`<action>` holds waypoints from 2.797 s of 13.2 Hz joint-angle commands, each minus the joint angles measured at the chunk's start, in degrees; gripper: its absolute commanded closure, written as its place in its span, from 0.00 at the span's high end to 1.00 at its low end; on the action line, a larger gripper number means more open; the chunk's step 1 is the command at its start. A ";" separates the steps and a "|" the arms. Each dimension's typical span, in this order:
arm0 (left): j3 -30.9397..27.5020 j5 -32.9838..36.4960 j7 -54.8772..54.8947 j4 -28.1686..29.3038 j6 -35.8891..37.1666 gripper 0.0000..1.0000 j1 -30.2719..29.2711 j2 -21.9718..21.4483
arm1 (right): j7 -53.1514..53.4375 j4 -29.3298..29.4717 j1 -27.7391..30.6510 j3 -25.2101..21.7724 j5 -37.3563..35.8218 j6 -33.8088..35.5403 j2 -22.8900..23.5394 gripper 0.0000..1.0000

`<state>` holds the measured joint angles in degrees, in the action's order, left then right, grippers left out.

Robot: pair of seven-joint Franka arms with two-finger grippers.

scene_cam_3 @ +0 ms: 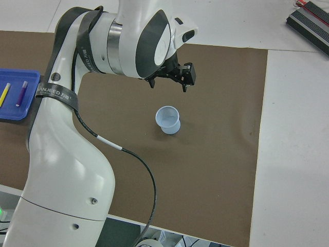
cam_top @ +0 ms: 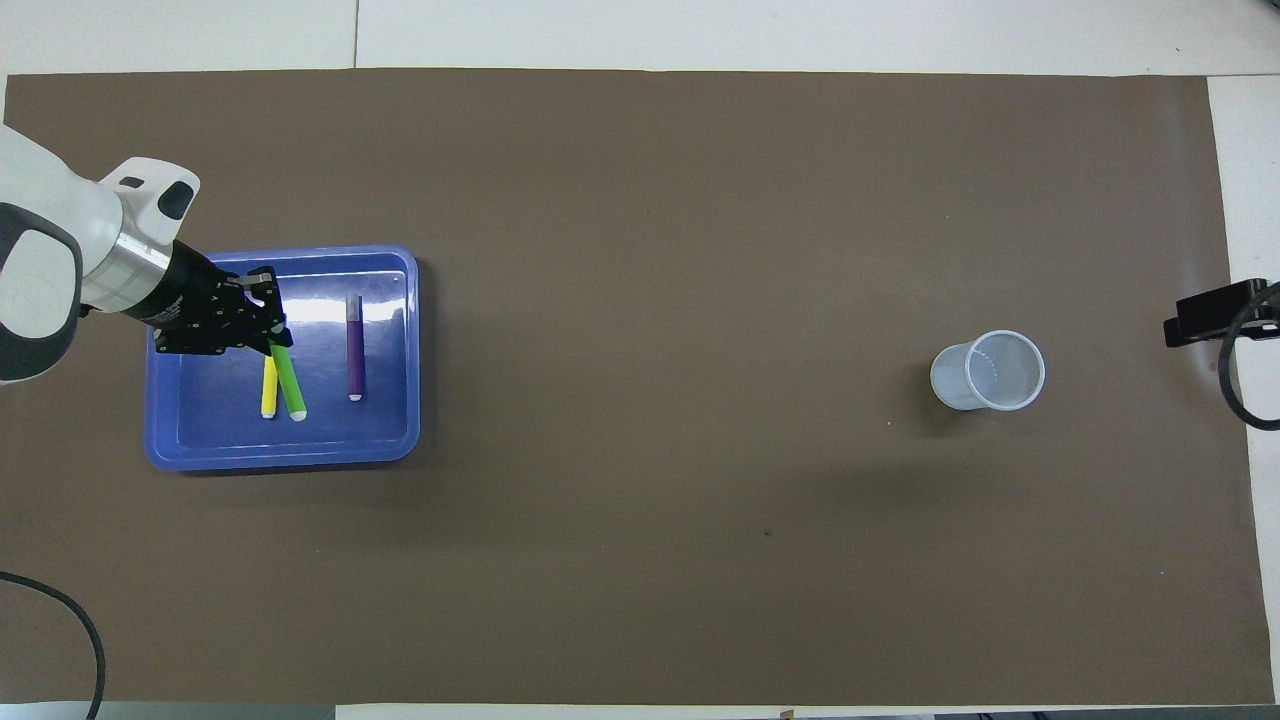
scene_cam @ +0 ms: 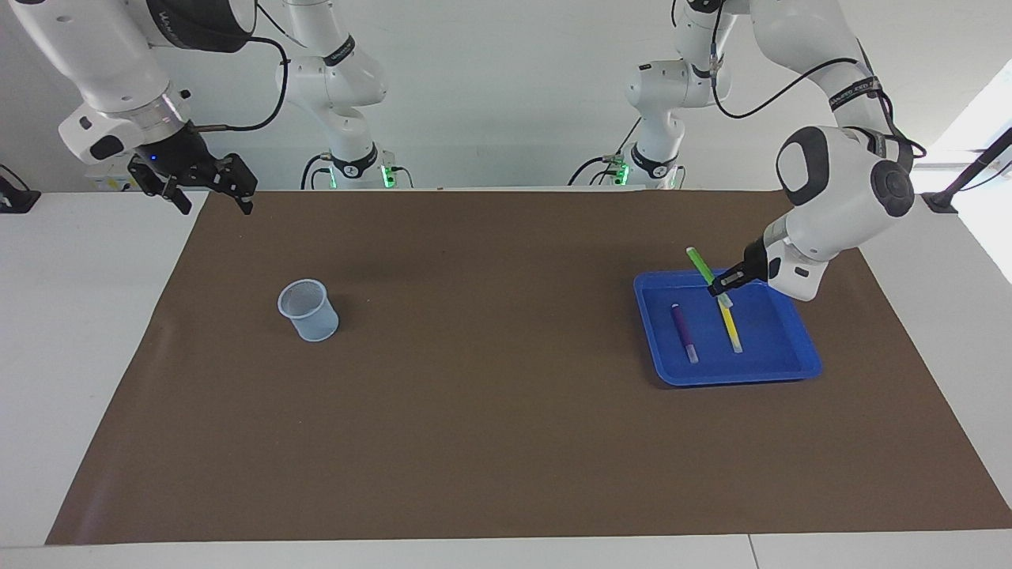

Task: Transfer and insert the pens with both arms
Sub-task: 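Lift the green pen with the left gripper while the right gripper approaches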

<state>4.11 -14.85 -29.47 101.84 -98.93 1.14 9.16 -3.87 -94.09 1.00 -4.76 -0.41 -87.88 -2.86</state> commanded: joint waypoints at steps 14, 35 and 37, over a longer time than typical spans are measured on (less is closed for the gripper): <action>12.42 -39.11 -48.12 8.53 -9.24 0.00 3.67 -10.73 | 14.57 -2.24 -3.37 2.74 32.64 1.58 -1.45 1.00; 12.59 -46.23 -62.72 16.46 -31.58 0.00 14.24 -13.46 | 26.46 -16.29 -21.39 3.44 41.63 -29.36 -5.05 0.88; 12.59 -46.23 -62.72 16.54 -31.67 0.00 14.24 -13.46 | 26.46 -16.48 -22.09 3.44 41.63 -31.38 -3.92 0.81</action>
<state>17.06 -59.80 -91.61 116.27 -129.10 14.67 -2.39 22.08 -108.47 -20.25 -1.26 39.80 -116.61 -6.32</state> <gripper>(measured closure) 0.833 0.154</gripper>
